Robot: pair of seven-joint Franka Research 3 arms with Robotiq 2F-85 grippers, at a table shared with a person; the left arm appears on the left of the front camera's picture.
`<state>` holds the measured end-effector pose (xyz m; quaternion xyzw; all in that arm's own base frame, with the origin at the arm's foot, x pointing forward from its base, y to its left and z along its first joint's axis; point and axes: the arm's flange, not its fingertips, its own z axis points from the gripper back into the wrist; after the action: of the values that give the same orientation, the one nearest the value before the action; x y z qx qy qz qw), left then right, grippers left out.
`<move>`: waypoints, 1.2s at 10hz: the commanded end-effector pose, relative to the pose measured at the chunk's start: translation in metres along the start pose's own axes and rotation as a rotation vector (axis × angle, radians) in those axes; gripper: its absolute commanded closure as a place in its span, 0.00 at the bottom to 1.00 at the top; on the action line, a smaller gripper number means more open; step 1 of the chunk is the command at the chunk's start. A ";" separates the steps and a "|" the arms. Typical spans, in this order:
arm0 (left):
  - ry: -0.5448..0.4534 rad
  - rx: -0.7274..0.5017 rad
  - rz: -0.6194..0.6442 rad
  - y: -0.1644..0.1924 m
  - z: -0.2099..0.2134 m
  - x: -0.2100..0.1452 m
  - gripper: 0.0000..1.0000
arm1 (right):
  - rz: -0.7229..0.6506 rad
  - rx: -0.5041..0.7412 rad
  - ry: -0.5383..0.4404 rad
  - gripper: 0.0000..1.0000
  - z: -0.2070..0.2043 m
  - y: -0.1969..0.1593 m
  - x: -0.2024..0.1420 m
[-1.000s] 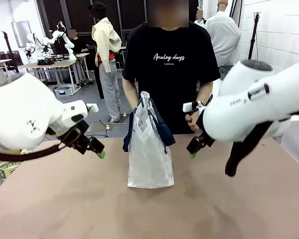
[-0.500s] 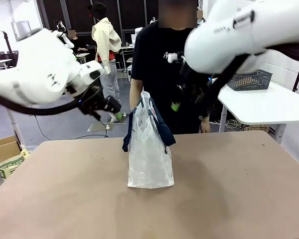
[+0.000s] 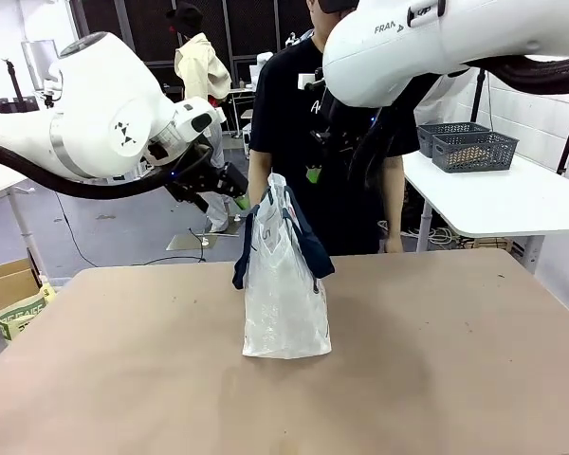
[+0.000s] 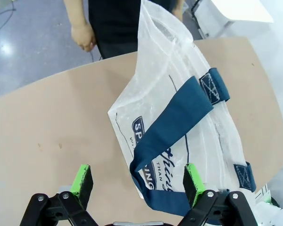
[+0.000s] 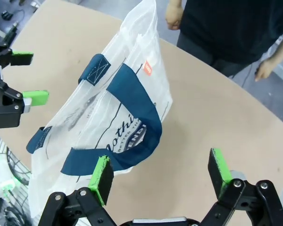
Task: Transfer purchased items from the store into the shopping bag.
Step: Open the Reusable shopping bag in the center of the table.
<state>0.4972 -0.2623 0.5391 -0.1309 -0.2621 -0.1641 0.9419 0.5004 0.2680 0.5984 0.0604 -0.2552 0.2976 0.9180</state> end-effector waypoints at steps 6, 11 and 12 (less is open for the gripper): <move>0.198 0.054 0.291 0.005 0.021 0.013 0.00 | -0.137 -0.015 0.149 0.00 -0.016 0.010 0.020; 0.187 -0.016 0.346 -0.017 0.016 0.024 0.00 | -0.246 0.018 0.175 0.00 -0.049 0.013 0.031; 0.192 -0.020 0.338 -0.020 0.014 0.025 0.00 | -0.256 0.039 0.163 0.00 -0.053 0.013 0.034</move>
<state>0.4995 -0.2777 0.5662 -0.1565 -0.1429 -0.0275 0.9769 0.5342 0.3036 0.5665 0.0744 -0.1637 0.1980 0.9636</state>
